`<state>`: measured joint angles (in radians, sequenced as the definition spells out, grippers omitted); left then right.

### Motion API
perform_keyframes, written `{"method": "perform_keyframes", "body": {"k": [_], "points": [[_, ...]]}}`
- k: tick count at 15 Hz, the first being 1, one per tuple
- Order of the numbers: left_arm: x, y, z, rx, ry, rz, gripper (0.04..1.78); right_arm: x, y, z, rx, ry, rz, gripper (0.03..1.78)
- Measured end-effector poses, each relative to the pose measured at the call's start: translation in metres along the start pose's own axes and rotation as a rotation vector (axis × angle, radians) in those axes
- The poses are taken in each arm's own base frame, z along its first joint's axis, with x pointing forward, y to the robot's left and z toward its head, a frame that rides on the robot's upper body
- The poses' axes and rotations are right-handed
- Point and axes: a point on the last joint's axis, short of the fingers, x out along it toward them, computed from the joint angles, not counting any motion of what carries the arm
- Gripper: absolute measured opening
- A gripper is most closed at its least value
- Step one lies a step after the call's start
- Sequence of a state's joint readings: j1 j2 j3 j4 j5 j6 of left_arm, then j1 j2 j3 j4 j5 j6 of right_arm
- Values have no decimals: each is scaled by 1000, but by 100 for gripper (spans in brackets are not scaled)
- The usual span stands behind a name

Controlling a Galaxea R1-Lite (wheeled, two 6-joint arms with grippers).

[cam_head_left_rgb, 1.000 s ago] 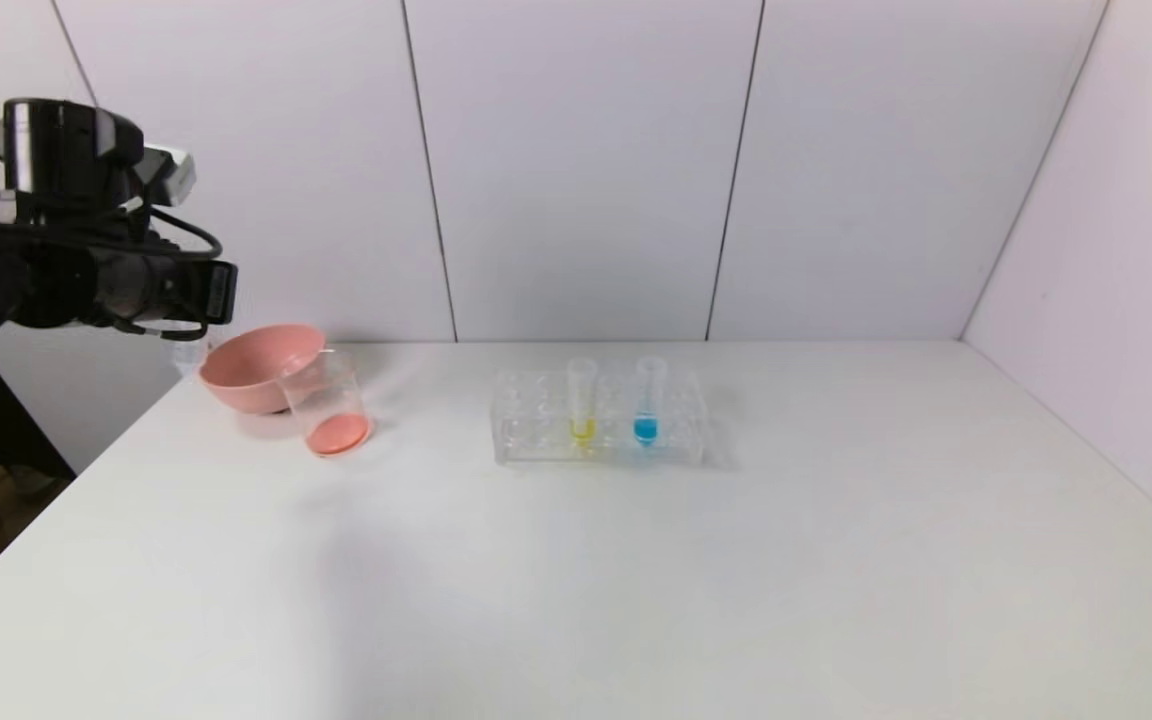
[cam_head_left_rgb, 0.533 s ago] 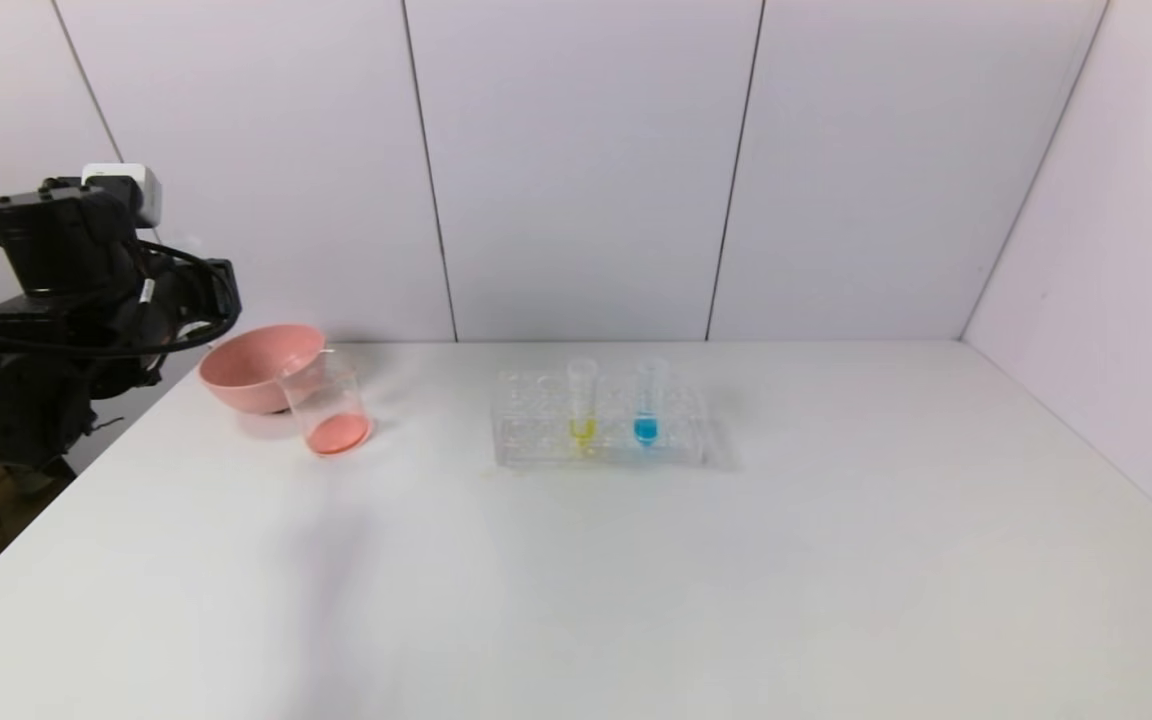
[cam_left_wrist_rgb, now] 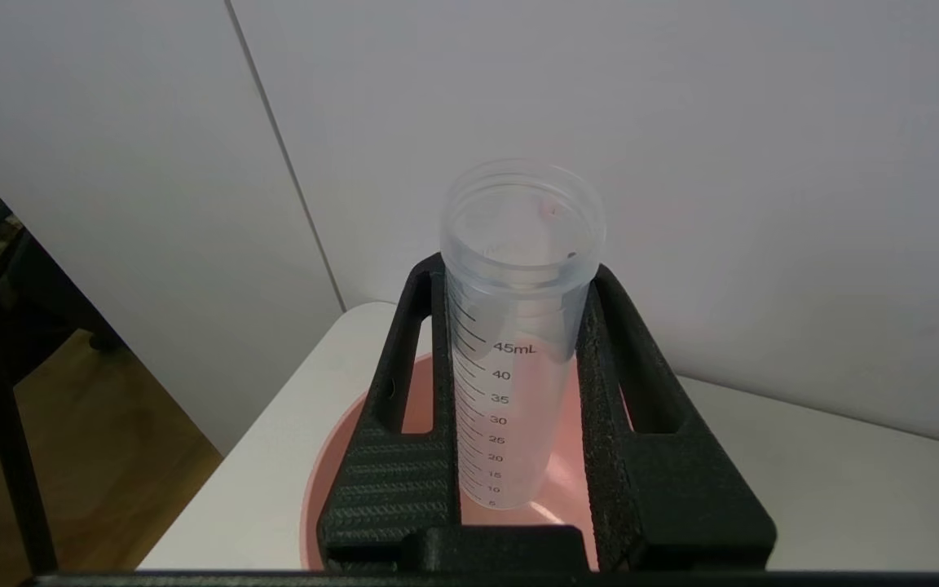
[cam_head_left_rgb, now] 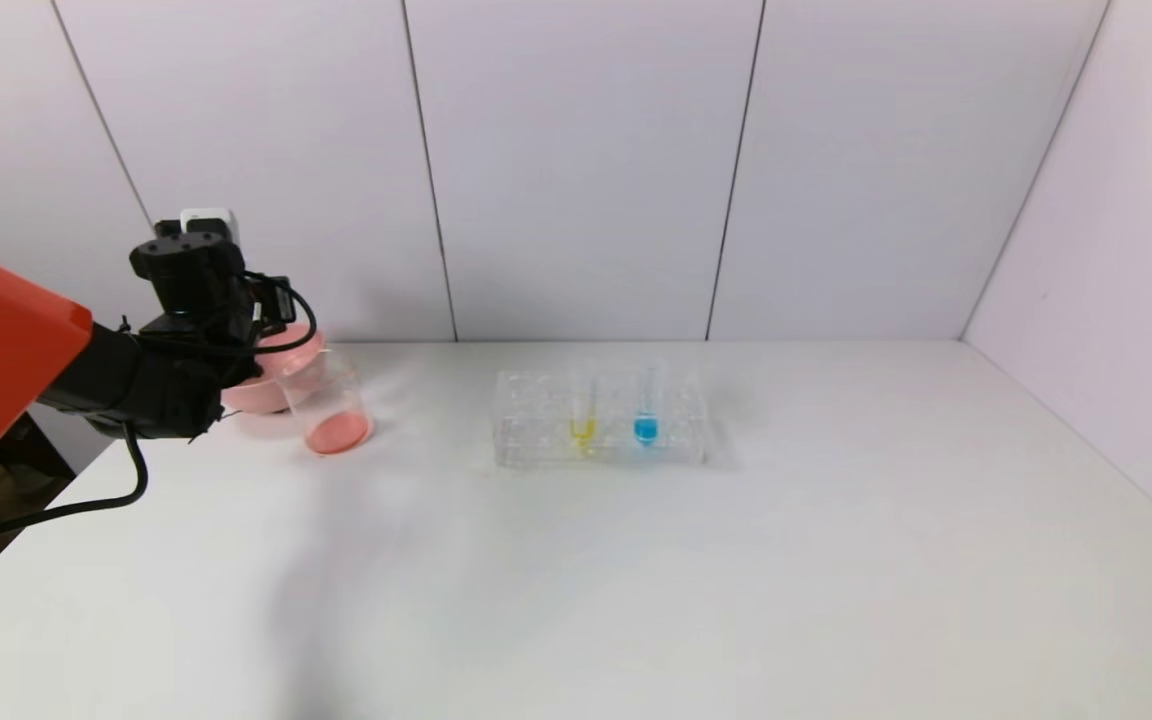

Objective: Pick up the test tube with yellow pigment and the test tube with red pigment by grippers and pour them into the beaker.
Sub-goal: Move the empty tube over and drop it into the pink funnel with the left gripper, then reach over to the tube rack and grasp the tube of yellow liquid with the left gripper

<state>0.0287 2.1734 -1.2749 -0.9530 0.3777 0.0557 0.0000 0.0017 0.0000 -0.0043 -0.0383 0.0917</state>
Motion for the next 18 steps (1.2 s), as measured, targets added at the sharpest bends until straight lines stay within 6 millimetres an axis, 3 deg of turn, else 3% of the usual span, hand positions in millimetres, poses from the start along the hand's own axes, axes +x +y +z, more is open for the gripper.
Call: {"method": "perform_keyframes", "body": {"k": [3, 6, 9, 12, 14, 18], "points": [[12, -4, -15, 7, 9, 25, 44, 0, 0, 0, 0, 0, 0, 171], [14, -5, -19, 4, 11, 28, 53, 0, 0, 0, 0, 0, 0, 171], [11, -3, -16, 2, 12, 28, 84, 0, 0, 0, 0, 0, 0, 171], [5, -1, -7, -1, 4, 25, 134, 0, 0, 0, 0, 1, 0, 171], [-5, 2, 1, -4, 3, 19, 158, 0, 0, 0, 0, 0, 0, 171], [-46, 8, 35, -2, 23, -76, 177, 0, 0, 0, 0, 0, 0, 171]]}}
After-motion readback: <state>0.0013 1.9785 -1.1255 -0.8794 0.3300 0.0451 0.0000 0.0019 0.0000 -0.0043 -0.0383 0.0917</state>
